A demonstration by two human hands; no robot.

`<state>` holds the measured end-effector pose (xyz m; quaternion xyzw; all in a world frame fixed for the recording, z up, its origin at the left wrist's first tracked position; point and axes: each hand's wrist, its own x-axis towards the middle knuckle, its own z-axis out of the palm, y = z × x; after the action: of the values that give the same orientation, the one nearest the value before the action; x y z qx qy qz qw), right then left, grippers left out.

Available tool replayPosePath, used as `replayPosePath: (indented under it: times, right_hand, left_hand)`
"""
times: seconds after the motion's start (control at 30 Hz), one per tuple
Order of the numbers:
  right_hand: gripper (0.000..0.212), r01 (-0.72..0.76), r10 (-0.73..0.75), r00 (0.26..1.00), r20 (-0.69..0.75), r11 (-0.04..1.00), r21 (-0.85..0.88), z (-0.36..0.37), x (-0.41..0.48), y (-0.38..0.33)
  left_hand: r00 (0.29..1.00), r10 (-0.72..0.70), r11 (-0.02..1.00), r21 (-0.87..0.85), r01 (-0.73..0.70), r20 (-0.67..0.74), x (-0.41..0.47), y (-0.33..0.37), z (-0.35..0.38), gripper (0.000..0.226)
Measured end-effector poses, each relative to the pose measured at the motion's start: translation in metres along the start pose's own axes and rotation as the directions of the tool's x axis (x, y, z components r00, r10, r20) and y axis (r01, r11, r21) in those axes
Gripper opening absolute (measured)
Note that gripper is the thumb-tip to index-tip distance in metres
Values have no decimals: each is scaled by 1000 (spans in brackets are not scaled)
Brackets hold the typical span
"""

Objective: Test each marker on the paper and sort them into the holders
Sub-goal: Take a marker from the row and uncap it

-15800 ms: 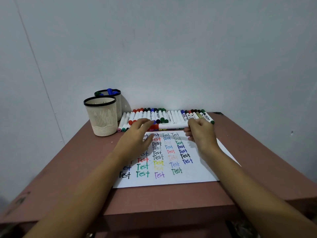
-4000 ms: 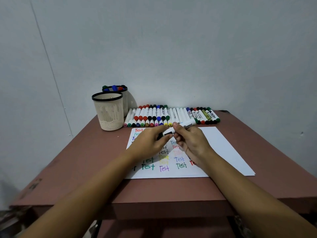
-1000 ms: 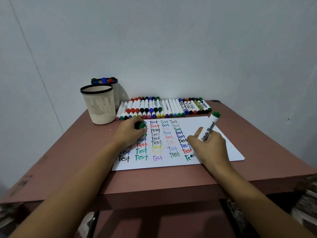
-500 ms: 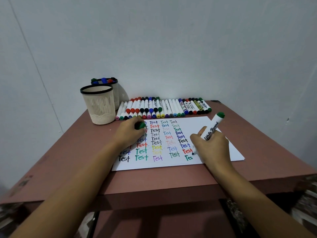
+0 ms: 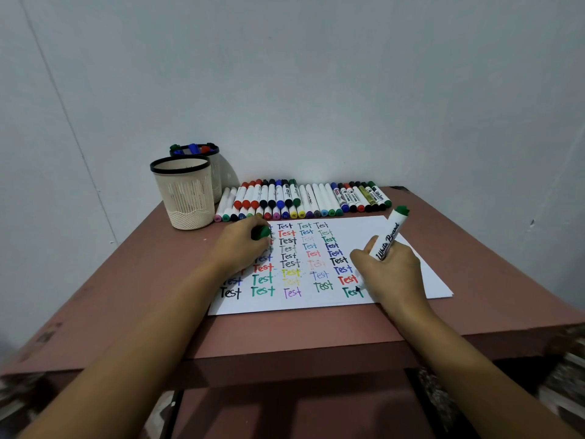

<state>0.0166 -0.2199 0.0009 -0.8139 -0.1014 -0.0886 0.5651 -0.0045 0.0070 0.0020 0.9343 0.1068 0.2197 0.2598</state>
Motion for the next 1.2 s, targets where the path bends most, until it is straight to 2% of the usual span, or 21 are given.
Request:
replayPosePath:
  times: [0.13, 0.3, 0.47, 0.63, 0.77, 0.93, 1.2]
  right_hand:
    - [28, 2, -1, 1000, -3, 1000, 18, 0, 0, 1]
    - [30, -84, 92, 996, -23, 972, 221, -1, 8, 4]
    - [27, -99, 89, 995, 43, 931, 352, -5, 21, -14]
    - [32, -175, 119, 982, 150, 875, 451, 12, 45, -30]
    - [25, -294, 136, 942, 307, 775, 560, 33, 62, -37]
    - [17, -327, 104, 910, 402, 776, 539, 57, 73, -40]
    - [21, -331, 67, 890, 452, 776, 537, 74, 73, -34]
  left_hand:
    - [999, 31, 999, 23, -31, 6, -1, 3, -1, 36]
    - [998, 56, 997, 57, -57, 23, -2, 2, 1, 37]
    - [997, 75, 995, 58, -76, 25, 0, 4, 2, 40]
    - [992, 122, 991, 64, -119, -36, 0, 5, 2, 35]
    - [982, 186, 982, 33, -185, -38, 1, 8, 1, 35]
    - [978, 210, 977, -34, -210, -4, 3, 7, 4, 33]
    - [975, 217, 971, -94, -220, -41, 9, 3, 7, 28]
